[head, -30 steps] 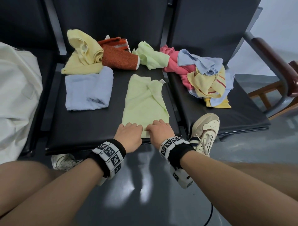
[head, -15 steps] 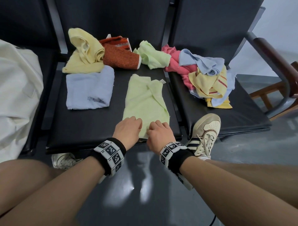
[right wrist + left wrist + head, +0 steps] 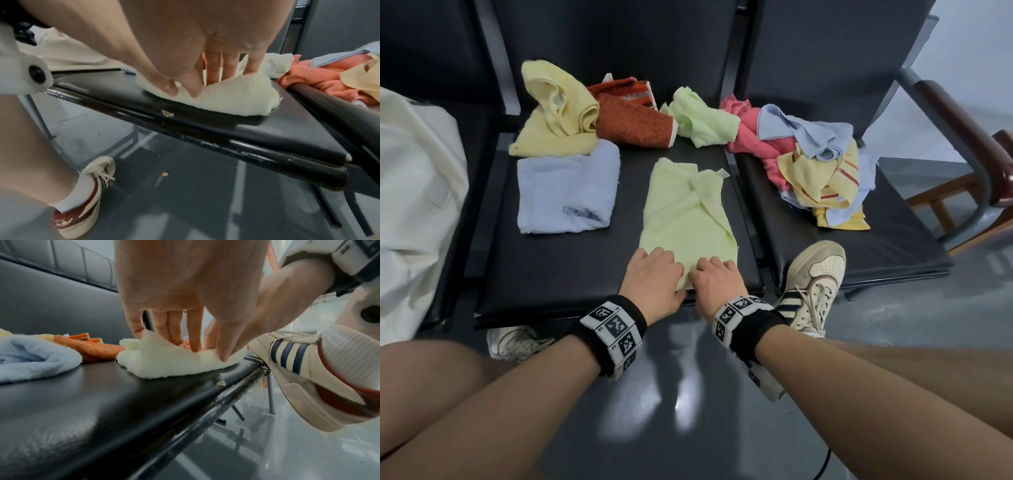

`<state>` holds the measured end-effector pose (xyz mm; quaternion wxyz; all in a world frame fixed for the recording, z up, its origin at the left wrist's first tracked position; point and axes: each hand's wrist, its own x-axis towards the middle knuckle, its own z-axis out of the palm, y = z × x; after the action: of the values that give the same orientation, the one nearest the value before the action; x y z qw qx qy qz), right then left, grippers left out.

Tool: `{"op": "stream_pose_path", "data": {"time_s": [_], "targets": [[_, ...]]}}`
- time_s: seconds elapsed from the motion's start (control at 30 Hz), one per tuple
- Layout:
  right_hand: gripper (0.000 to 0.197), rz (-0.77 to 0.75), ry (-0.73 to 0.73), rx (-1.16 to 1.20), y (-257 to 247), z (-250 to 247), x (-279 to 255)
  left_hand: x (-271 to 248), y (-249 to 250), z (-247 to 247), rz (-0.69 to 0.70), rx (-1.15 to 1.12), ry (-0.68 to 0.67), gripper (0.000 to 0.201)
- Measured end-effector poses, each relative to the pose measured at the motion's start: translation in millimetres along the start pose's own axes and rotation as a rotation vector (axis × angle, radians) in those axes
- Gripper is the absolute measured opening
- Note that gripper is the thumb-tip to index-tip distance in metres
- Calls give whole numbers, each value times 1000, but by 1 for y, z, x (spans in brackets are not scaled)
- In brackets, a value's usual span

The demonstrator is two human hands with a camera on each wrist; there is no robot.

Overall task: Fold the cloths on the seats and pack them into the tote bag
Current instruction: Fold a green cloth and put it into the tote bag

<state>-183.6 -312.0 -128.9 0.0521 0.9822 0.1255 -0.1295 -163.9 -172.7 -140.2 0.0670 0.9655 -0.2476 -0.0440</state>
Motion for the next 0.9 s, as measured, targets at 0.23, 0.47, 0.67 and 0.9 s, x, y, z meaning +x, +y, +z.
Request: {"op": "stream_pose_path", "data": {"time_s": [0.23, 0.47, 0.67, 0.9], "targets": [[34, 62, 45, 144, -1, 2, 0, 0, 3, 2, 5, 15, -17, 15], [21, 38, 194, 176, 1, 8, 0, 0, 5, 0, -35, -7, -31, 15], [31, 28, 205, 152, -3, 13, -2, 2, 0, 4, -91, -63, -45, 14], [32, 58, 71, 176, 0, 0, 6, 2, -3, 3, -37, -97, 123, 18]]}}
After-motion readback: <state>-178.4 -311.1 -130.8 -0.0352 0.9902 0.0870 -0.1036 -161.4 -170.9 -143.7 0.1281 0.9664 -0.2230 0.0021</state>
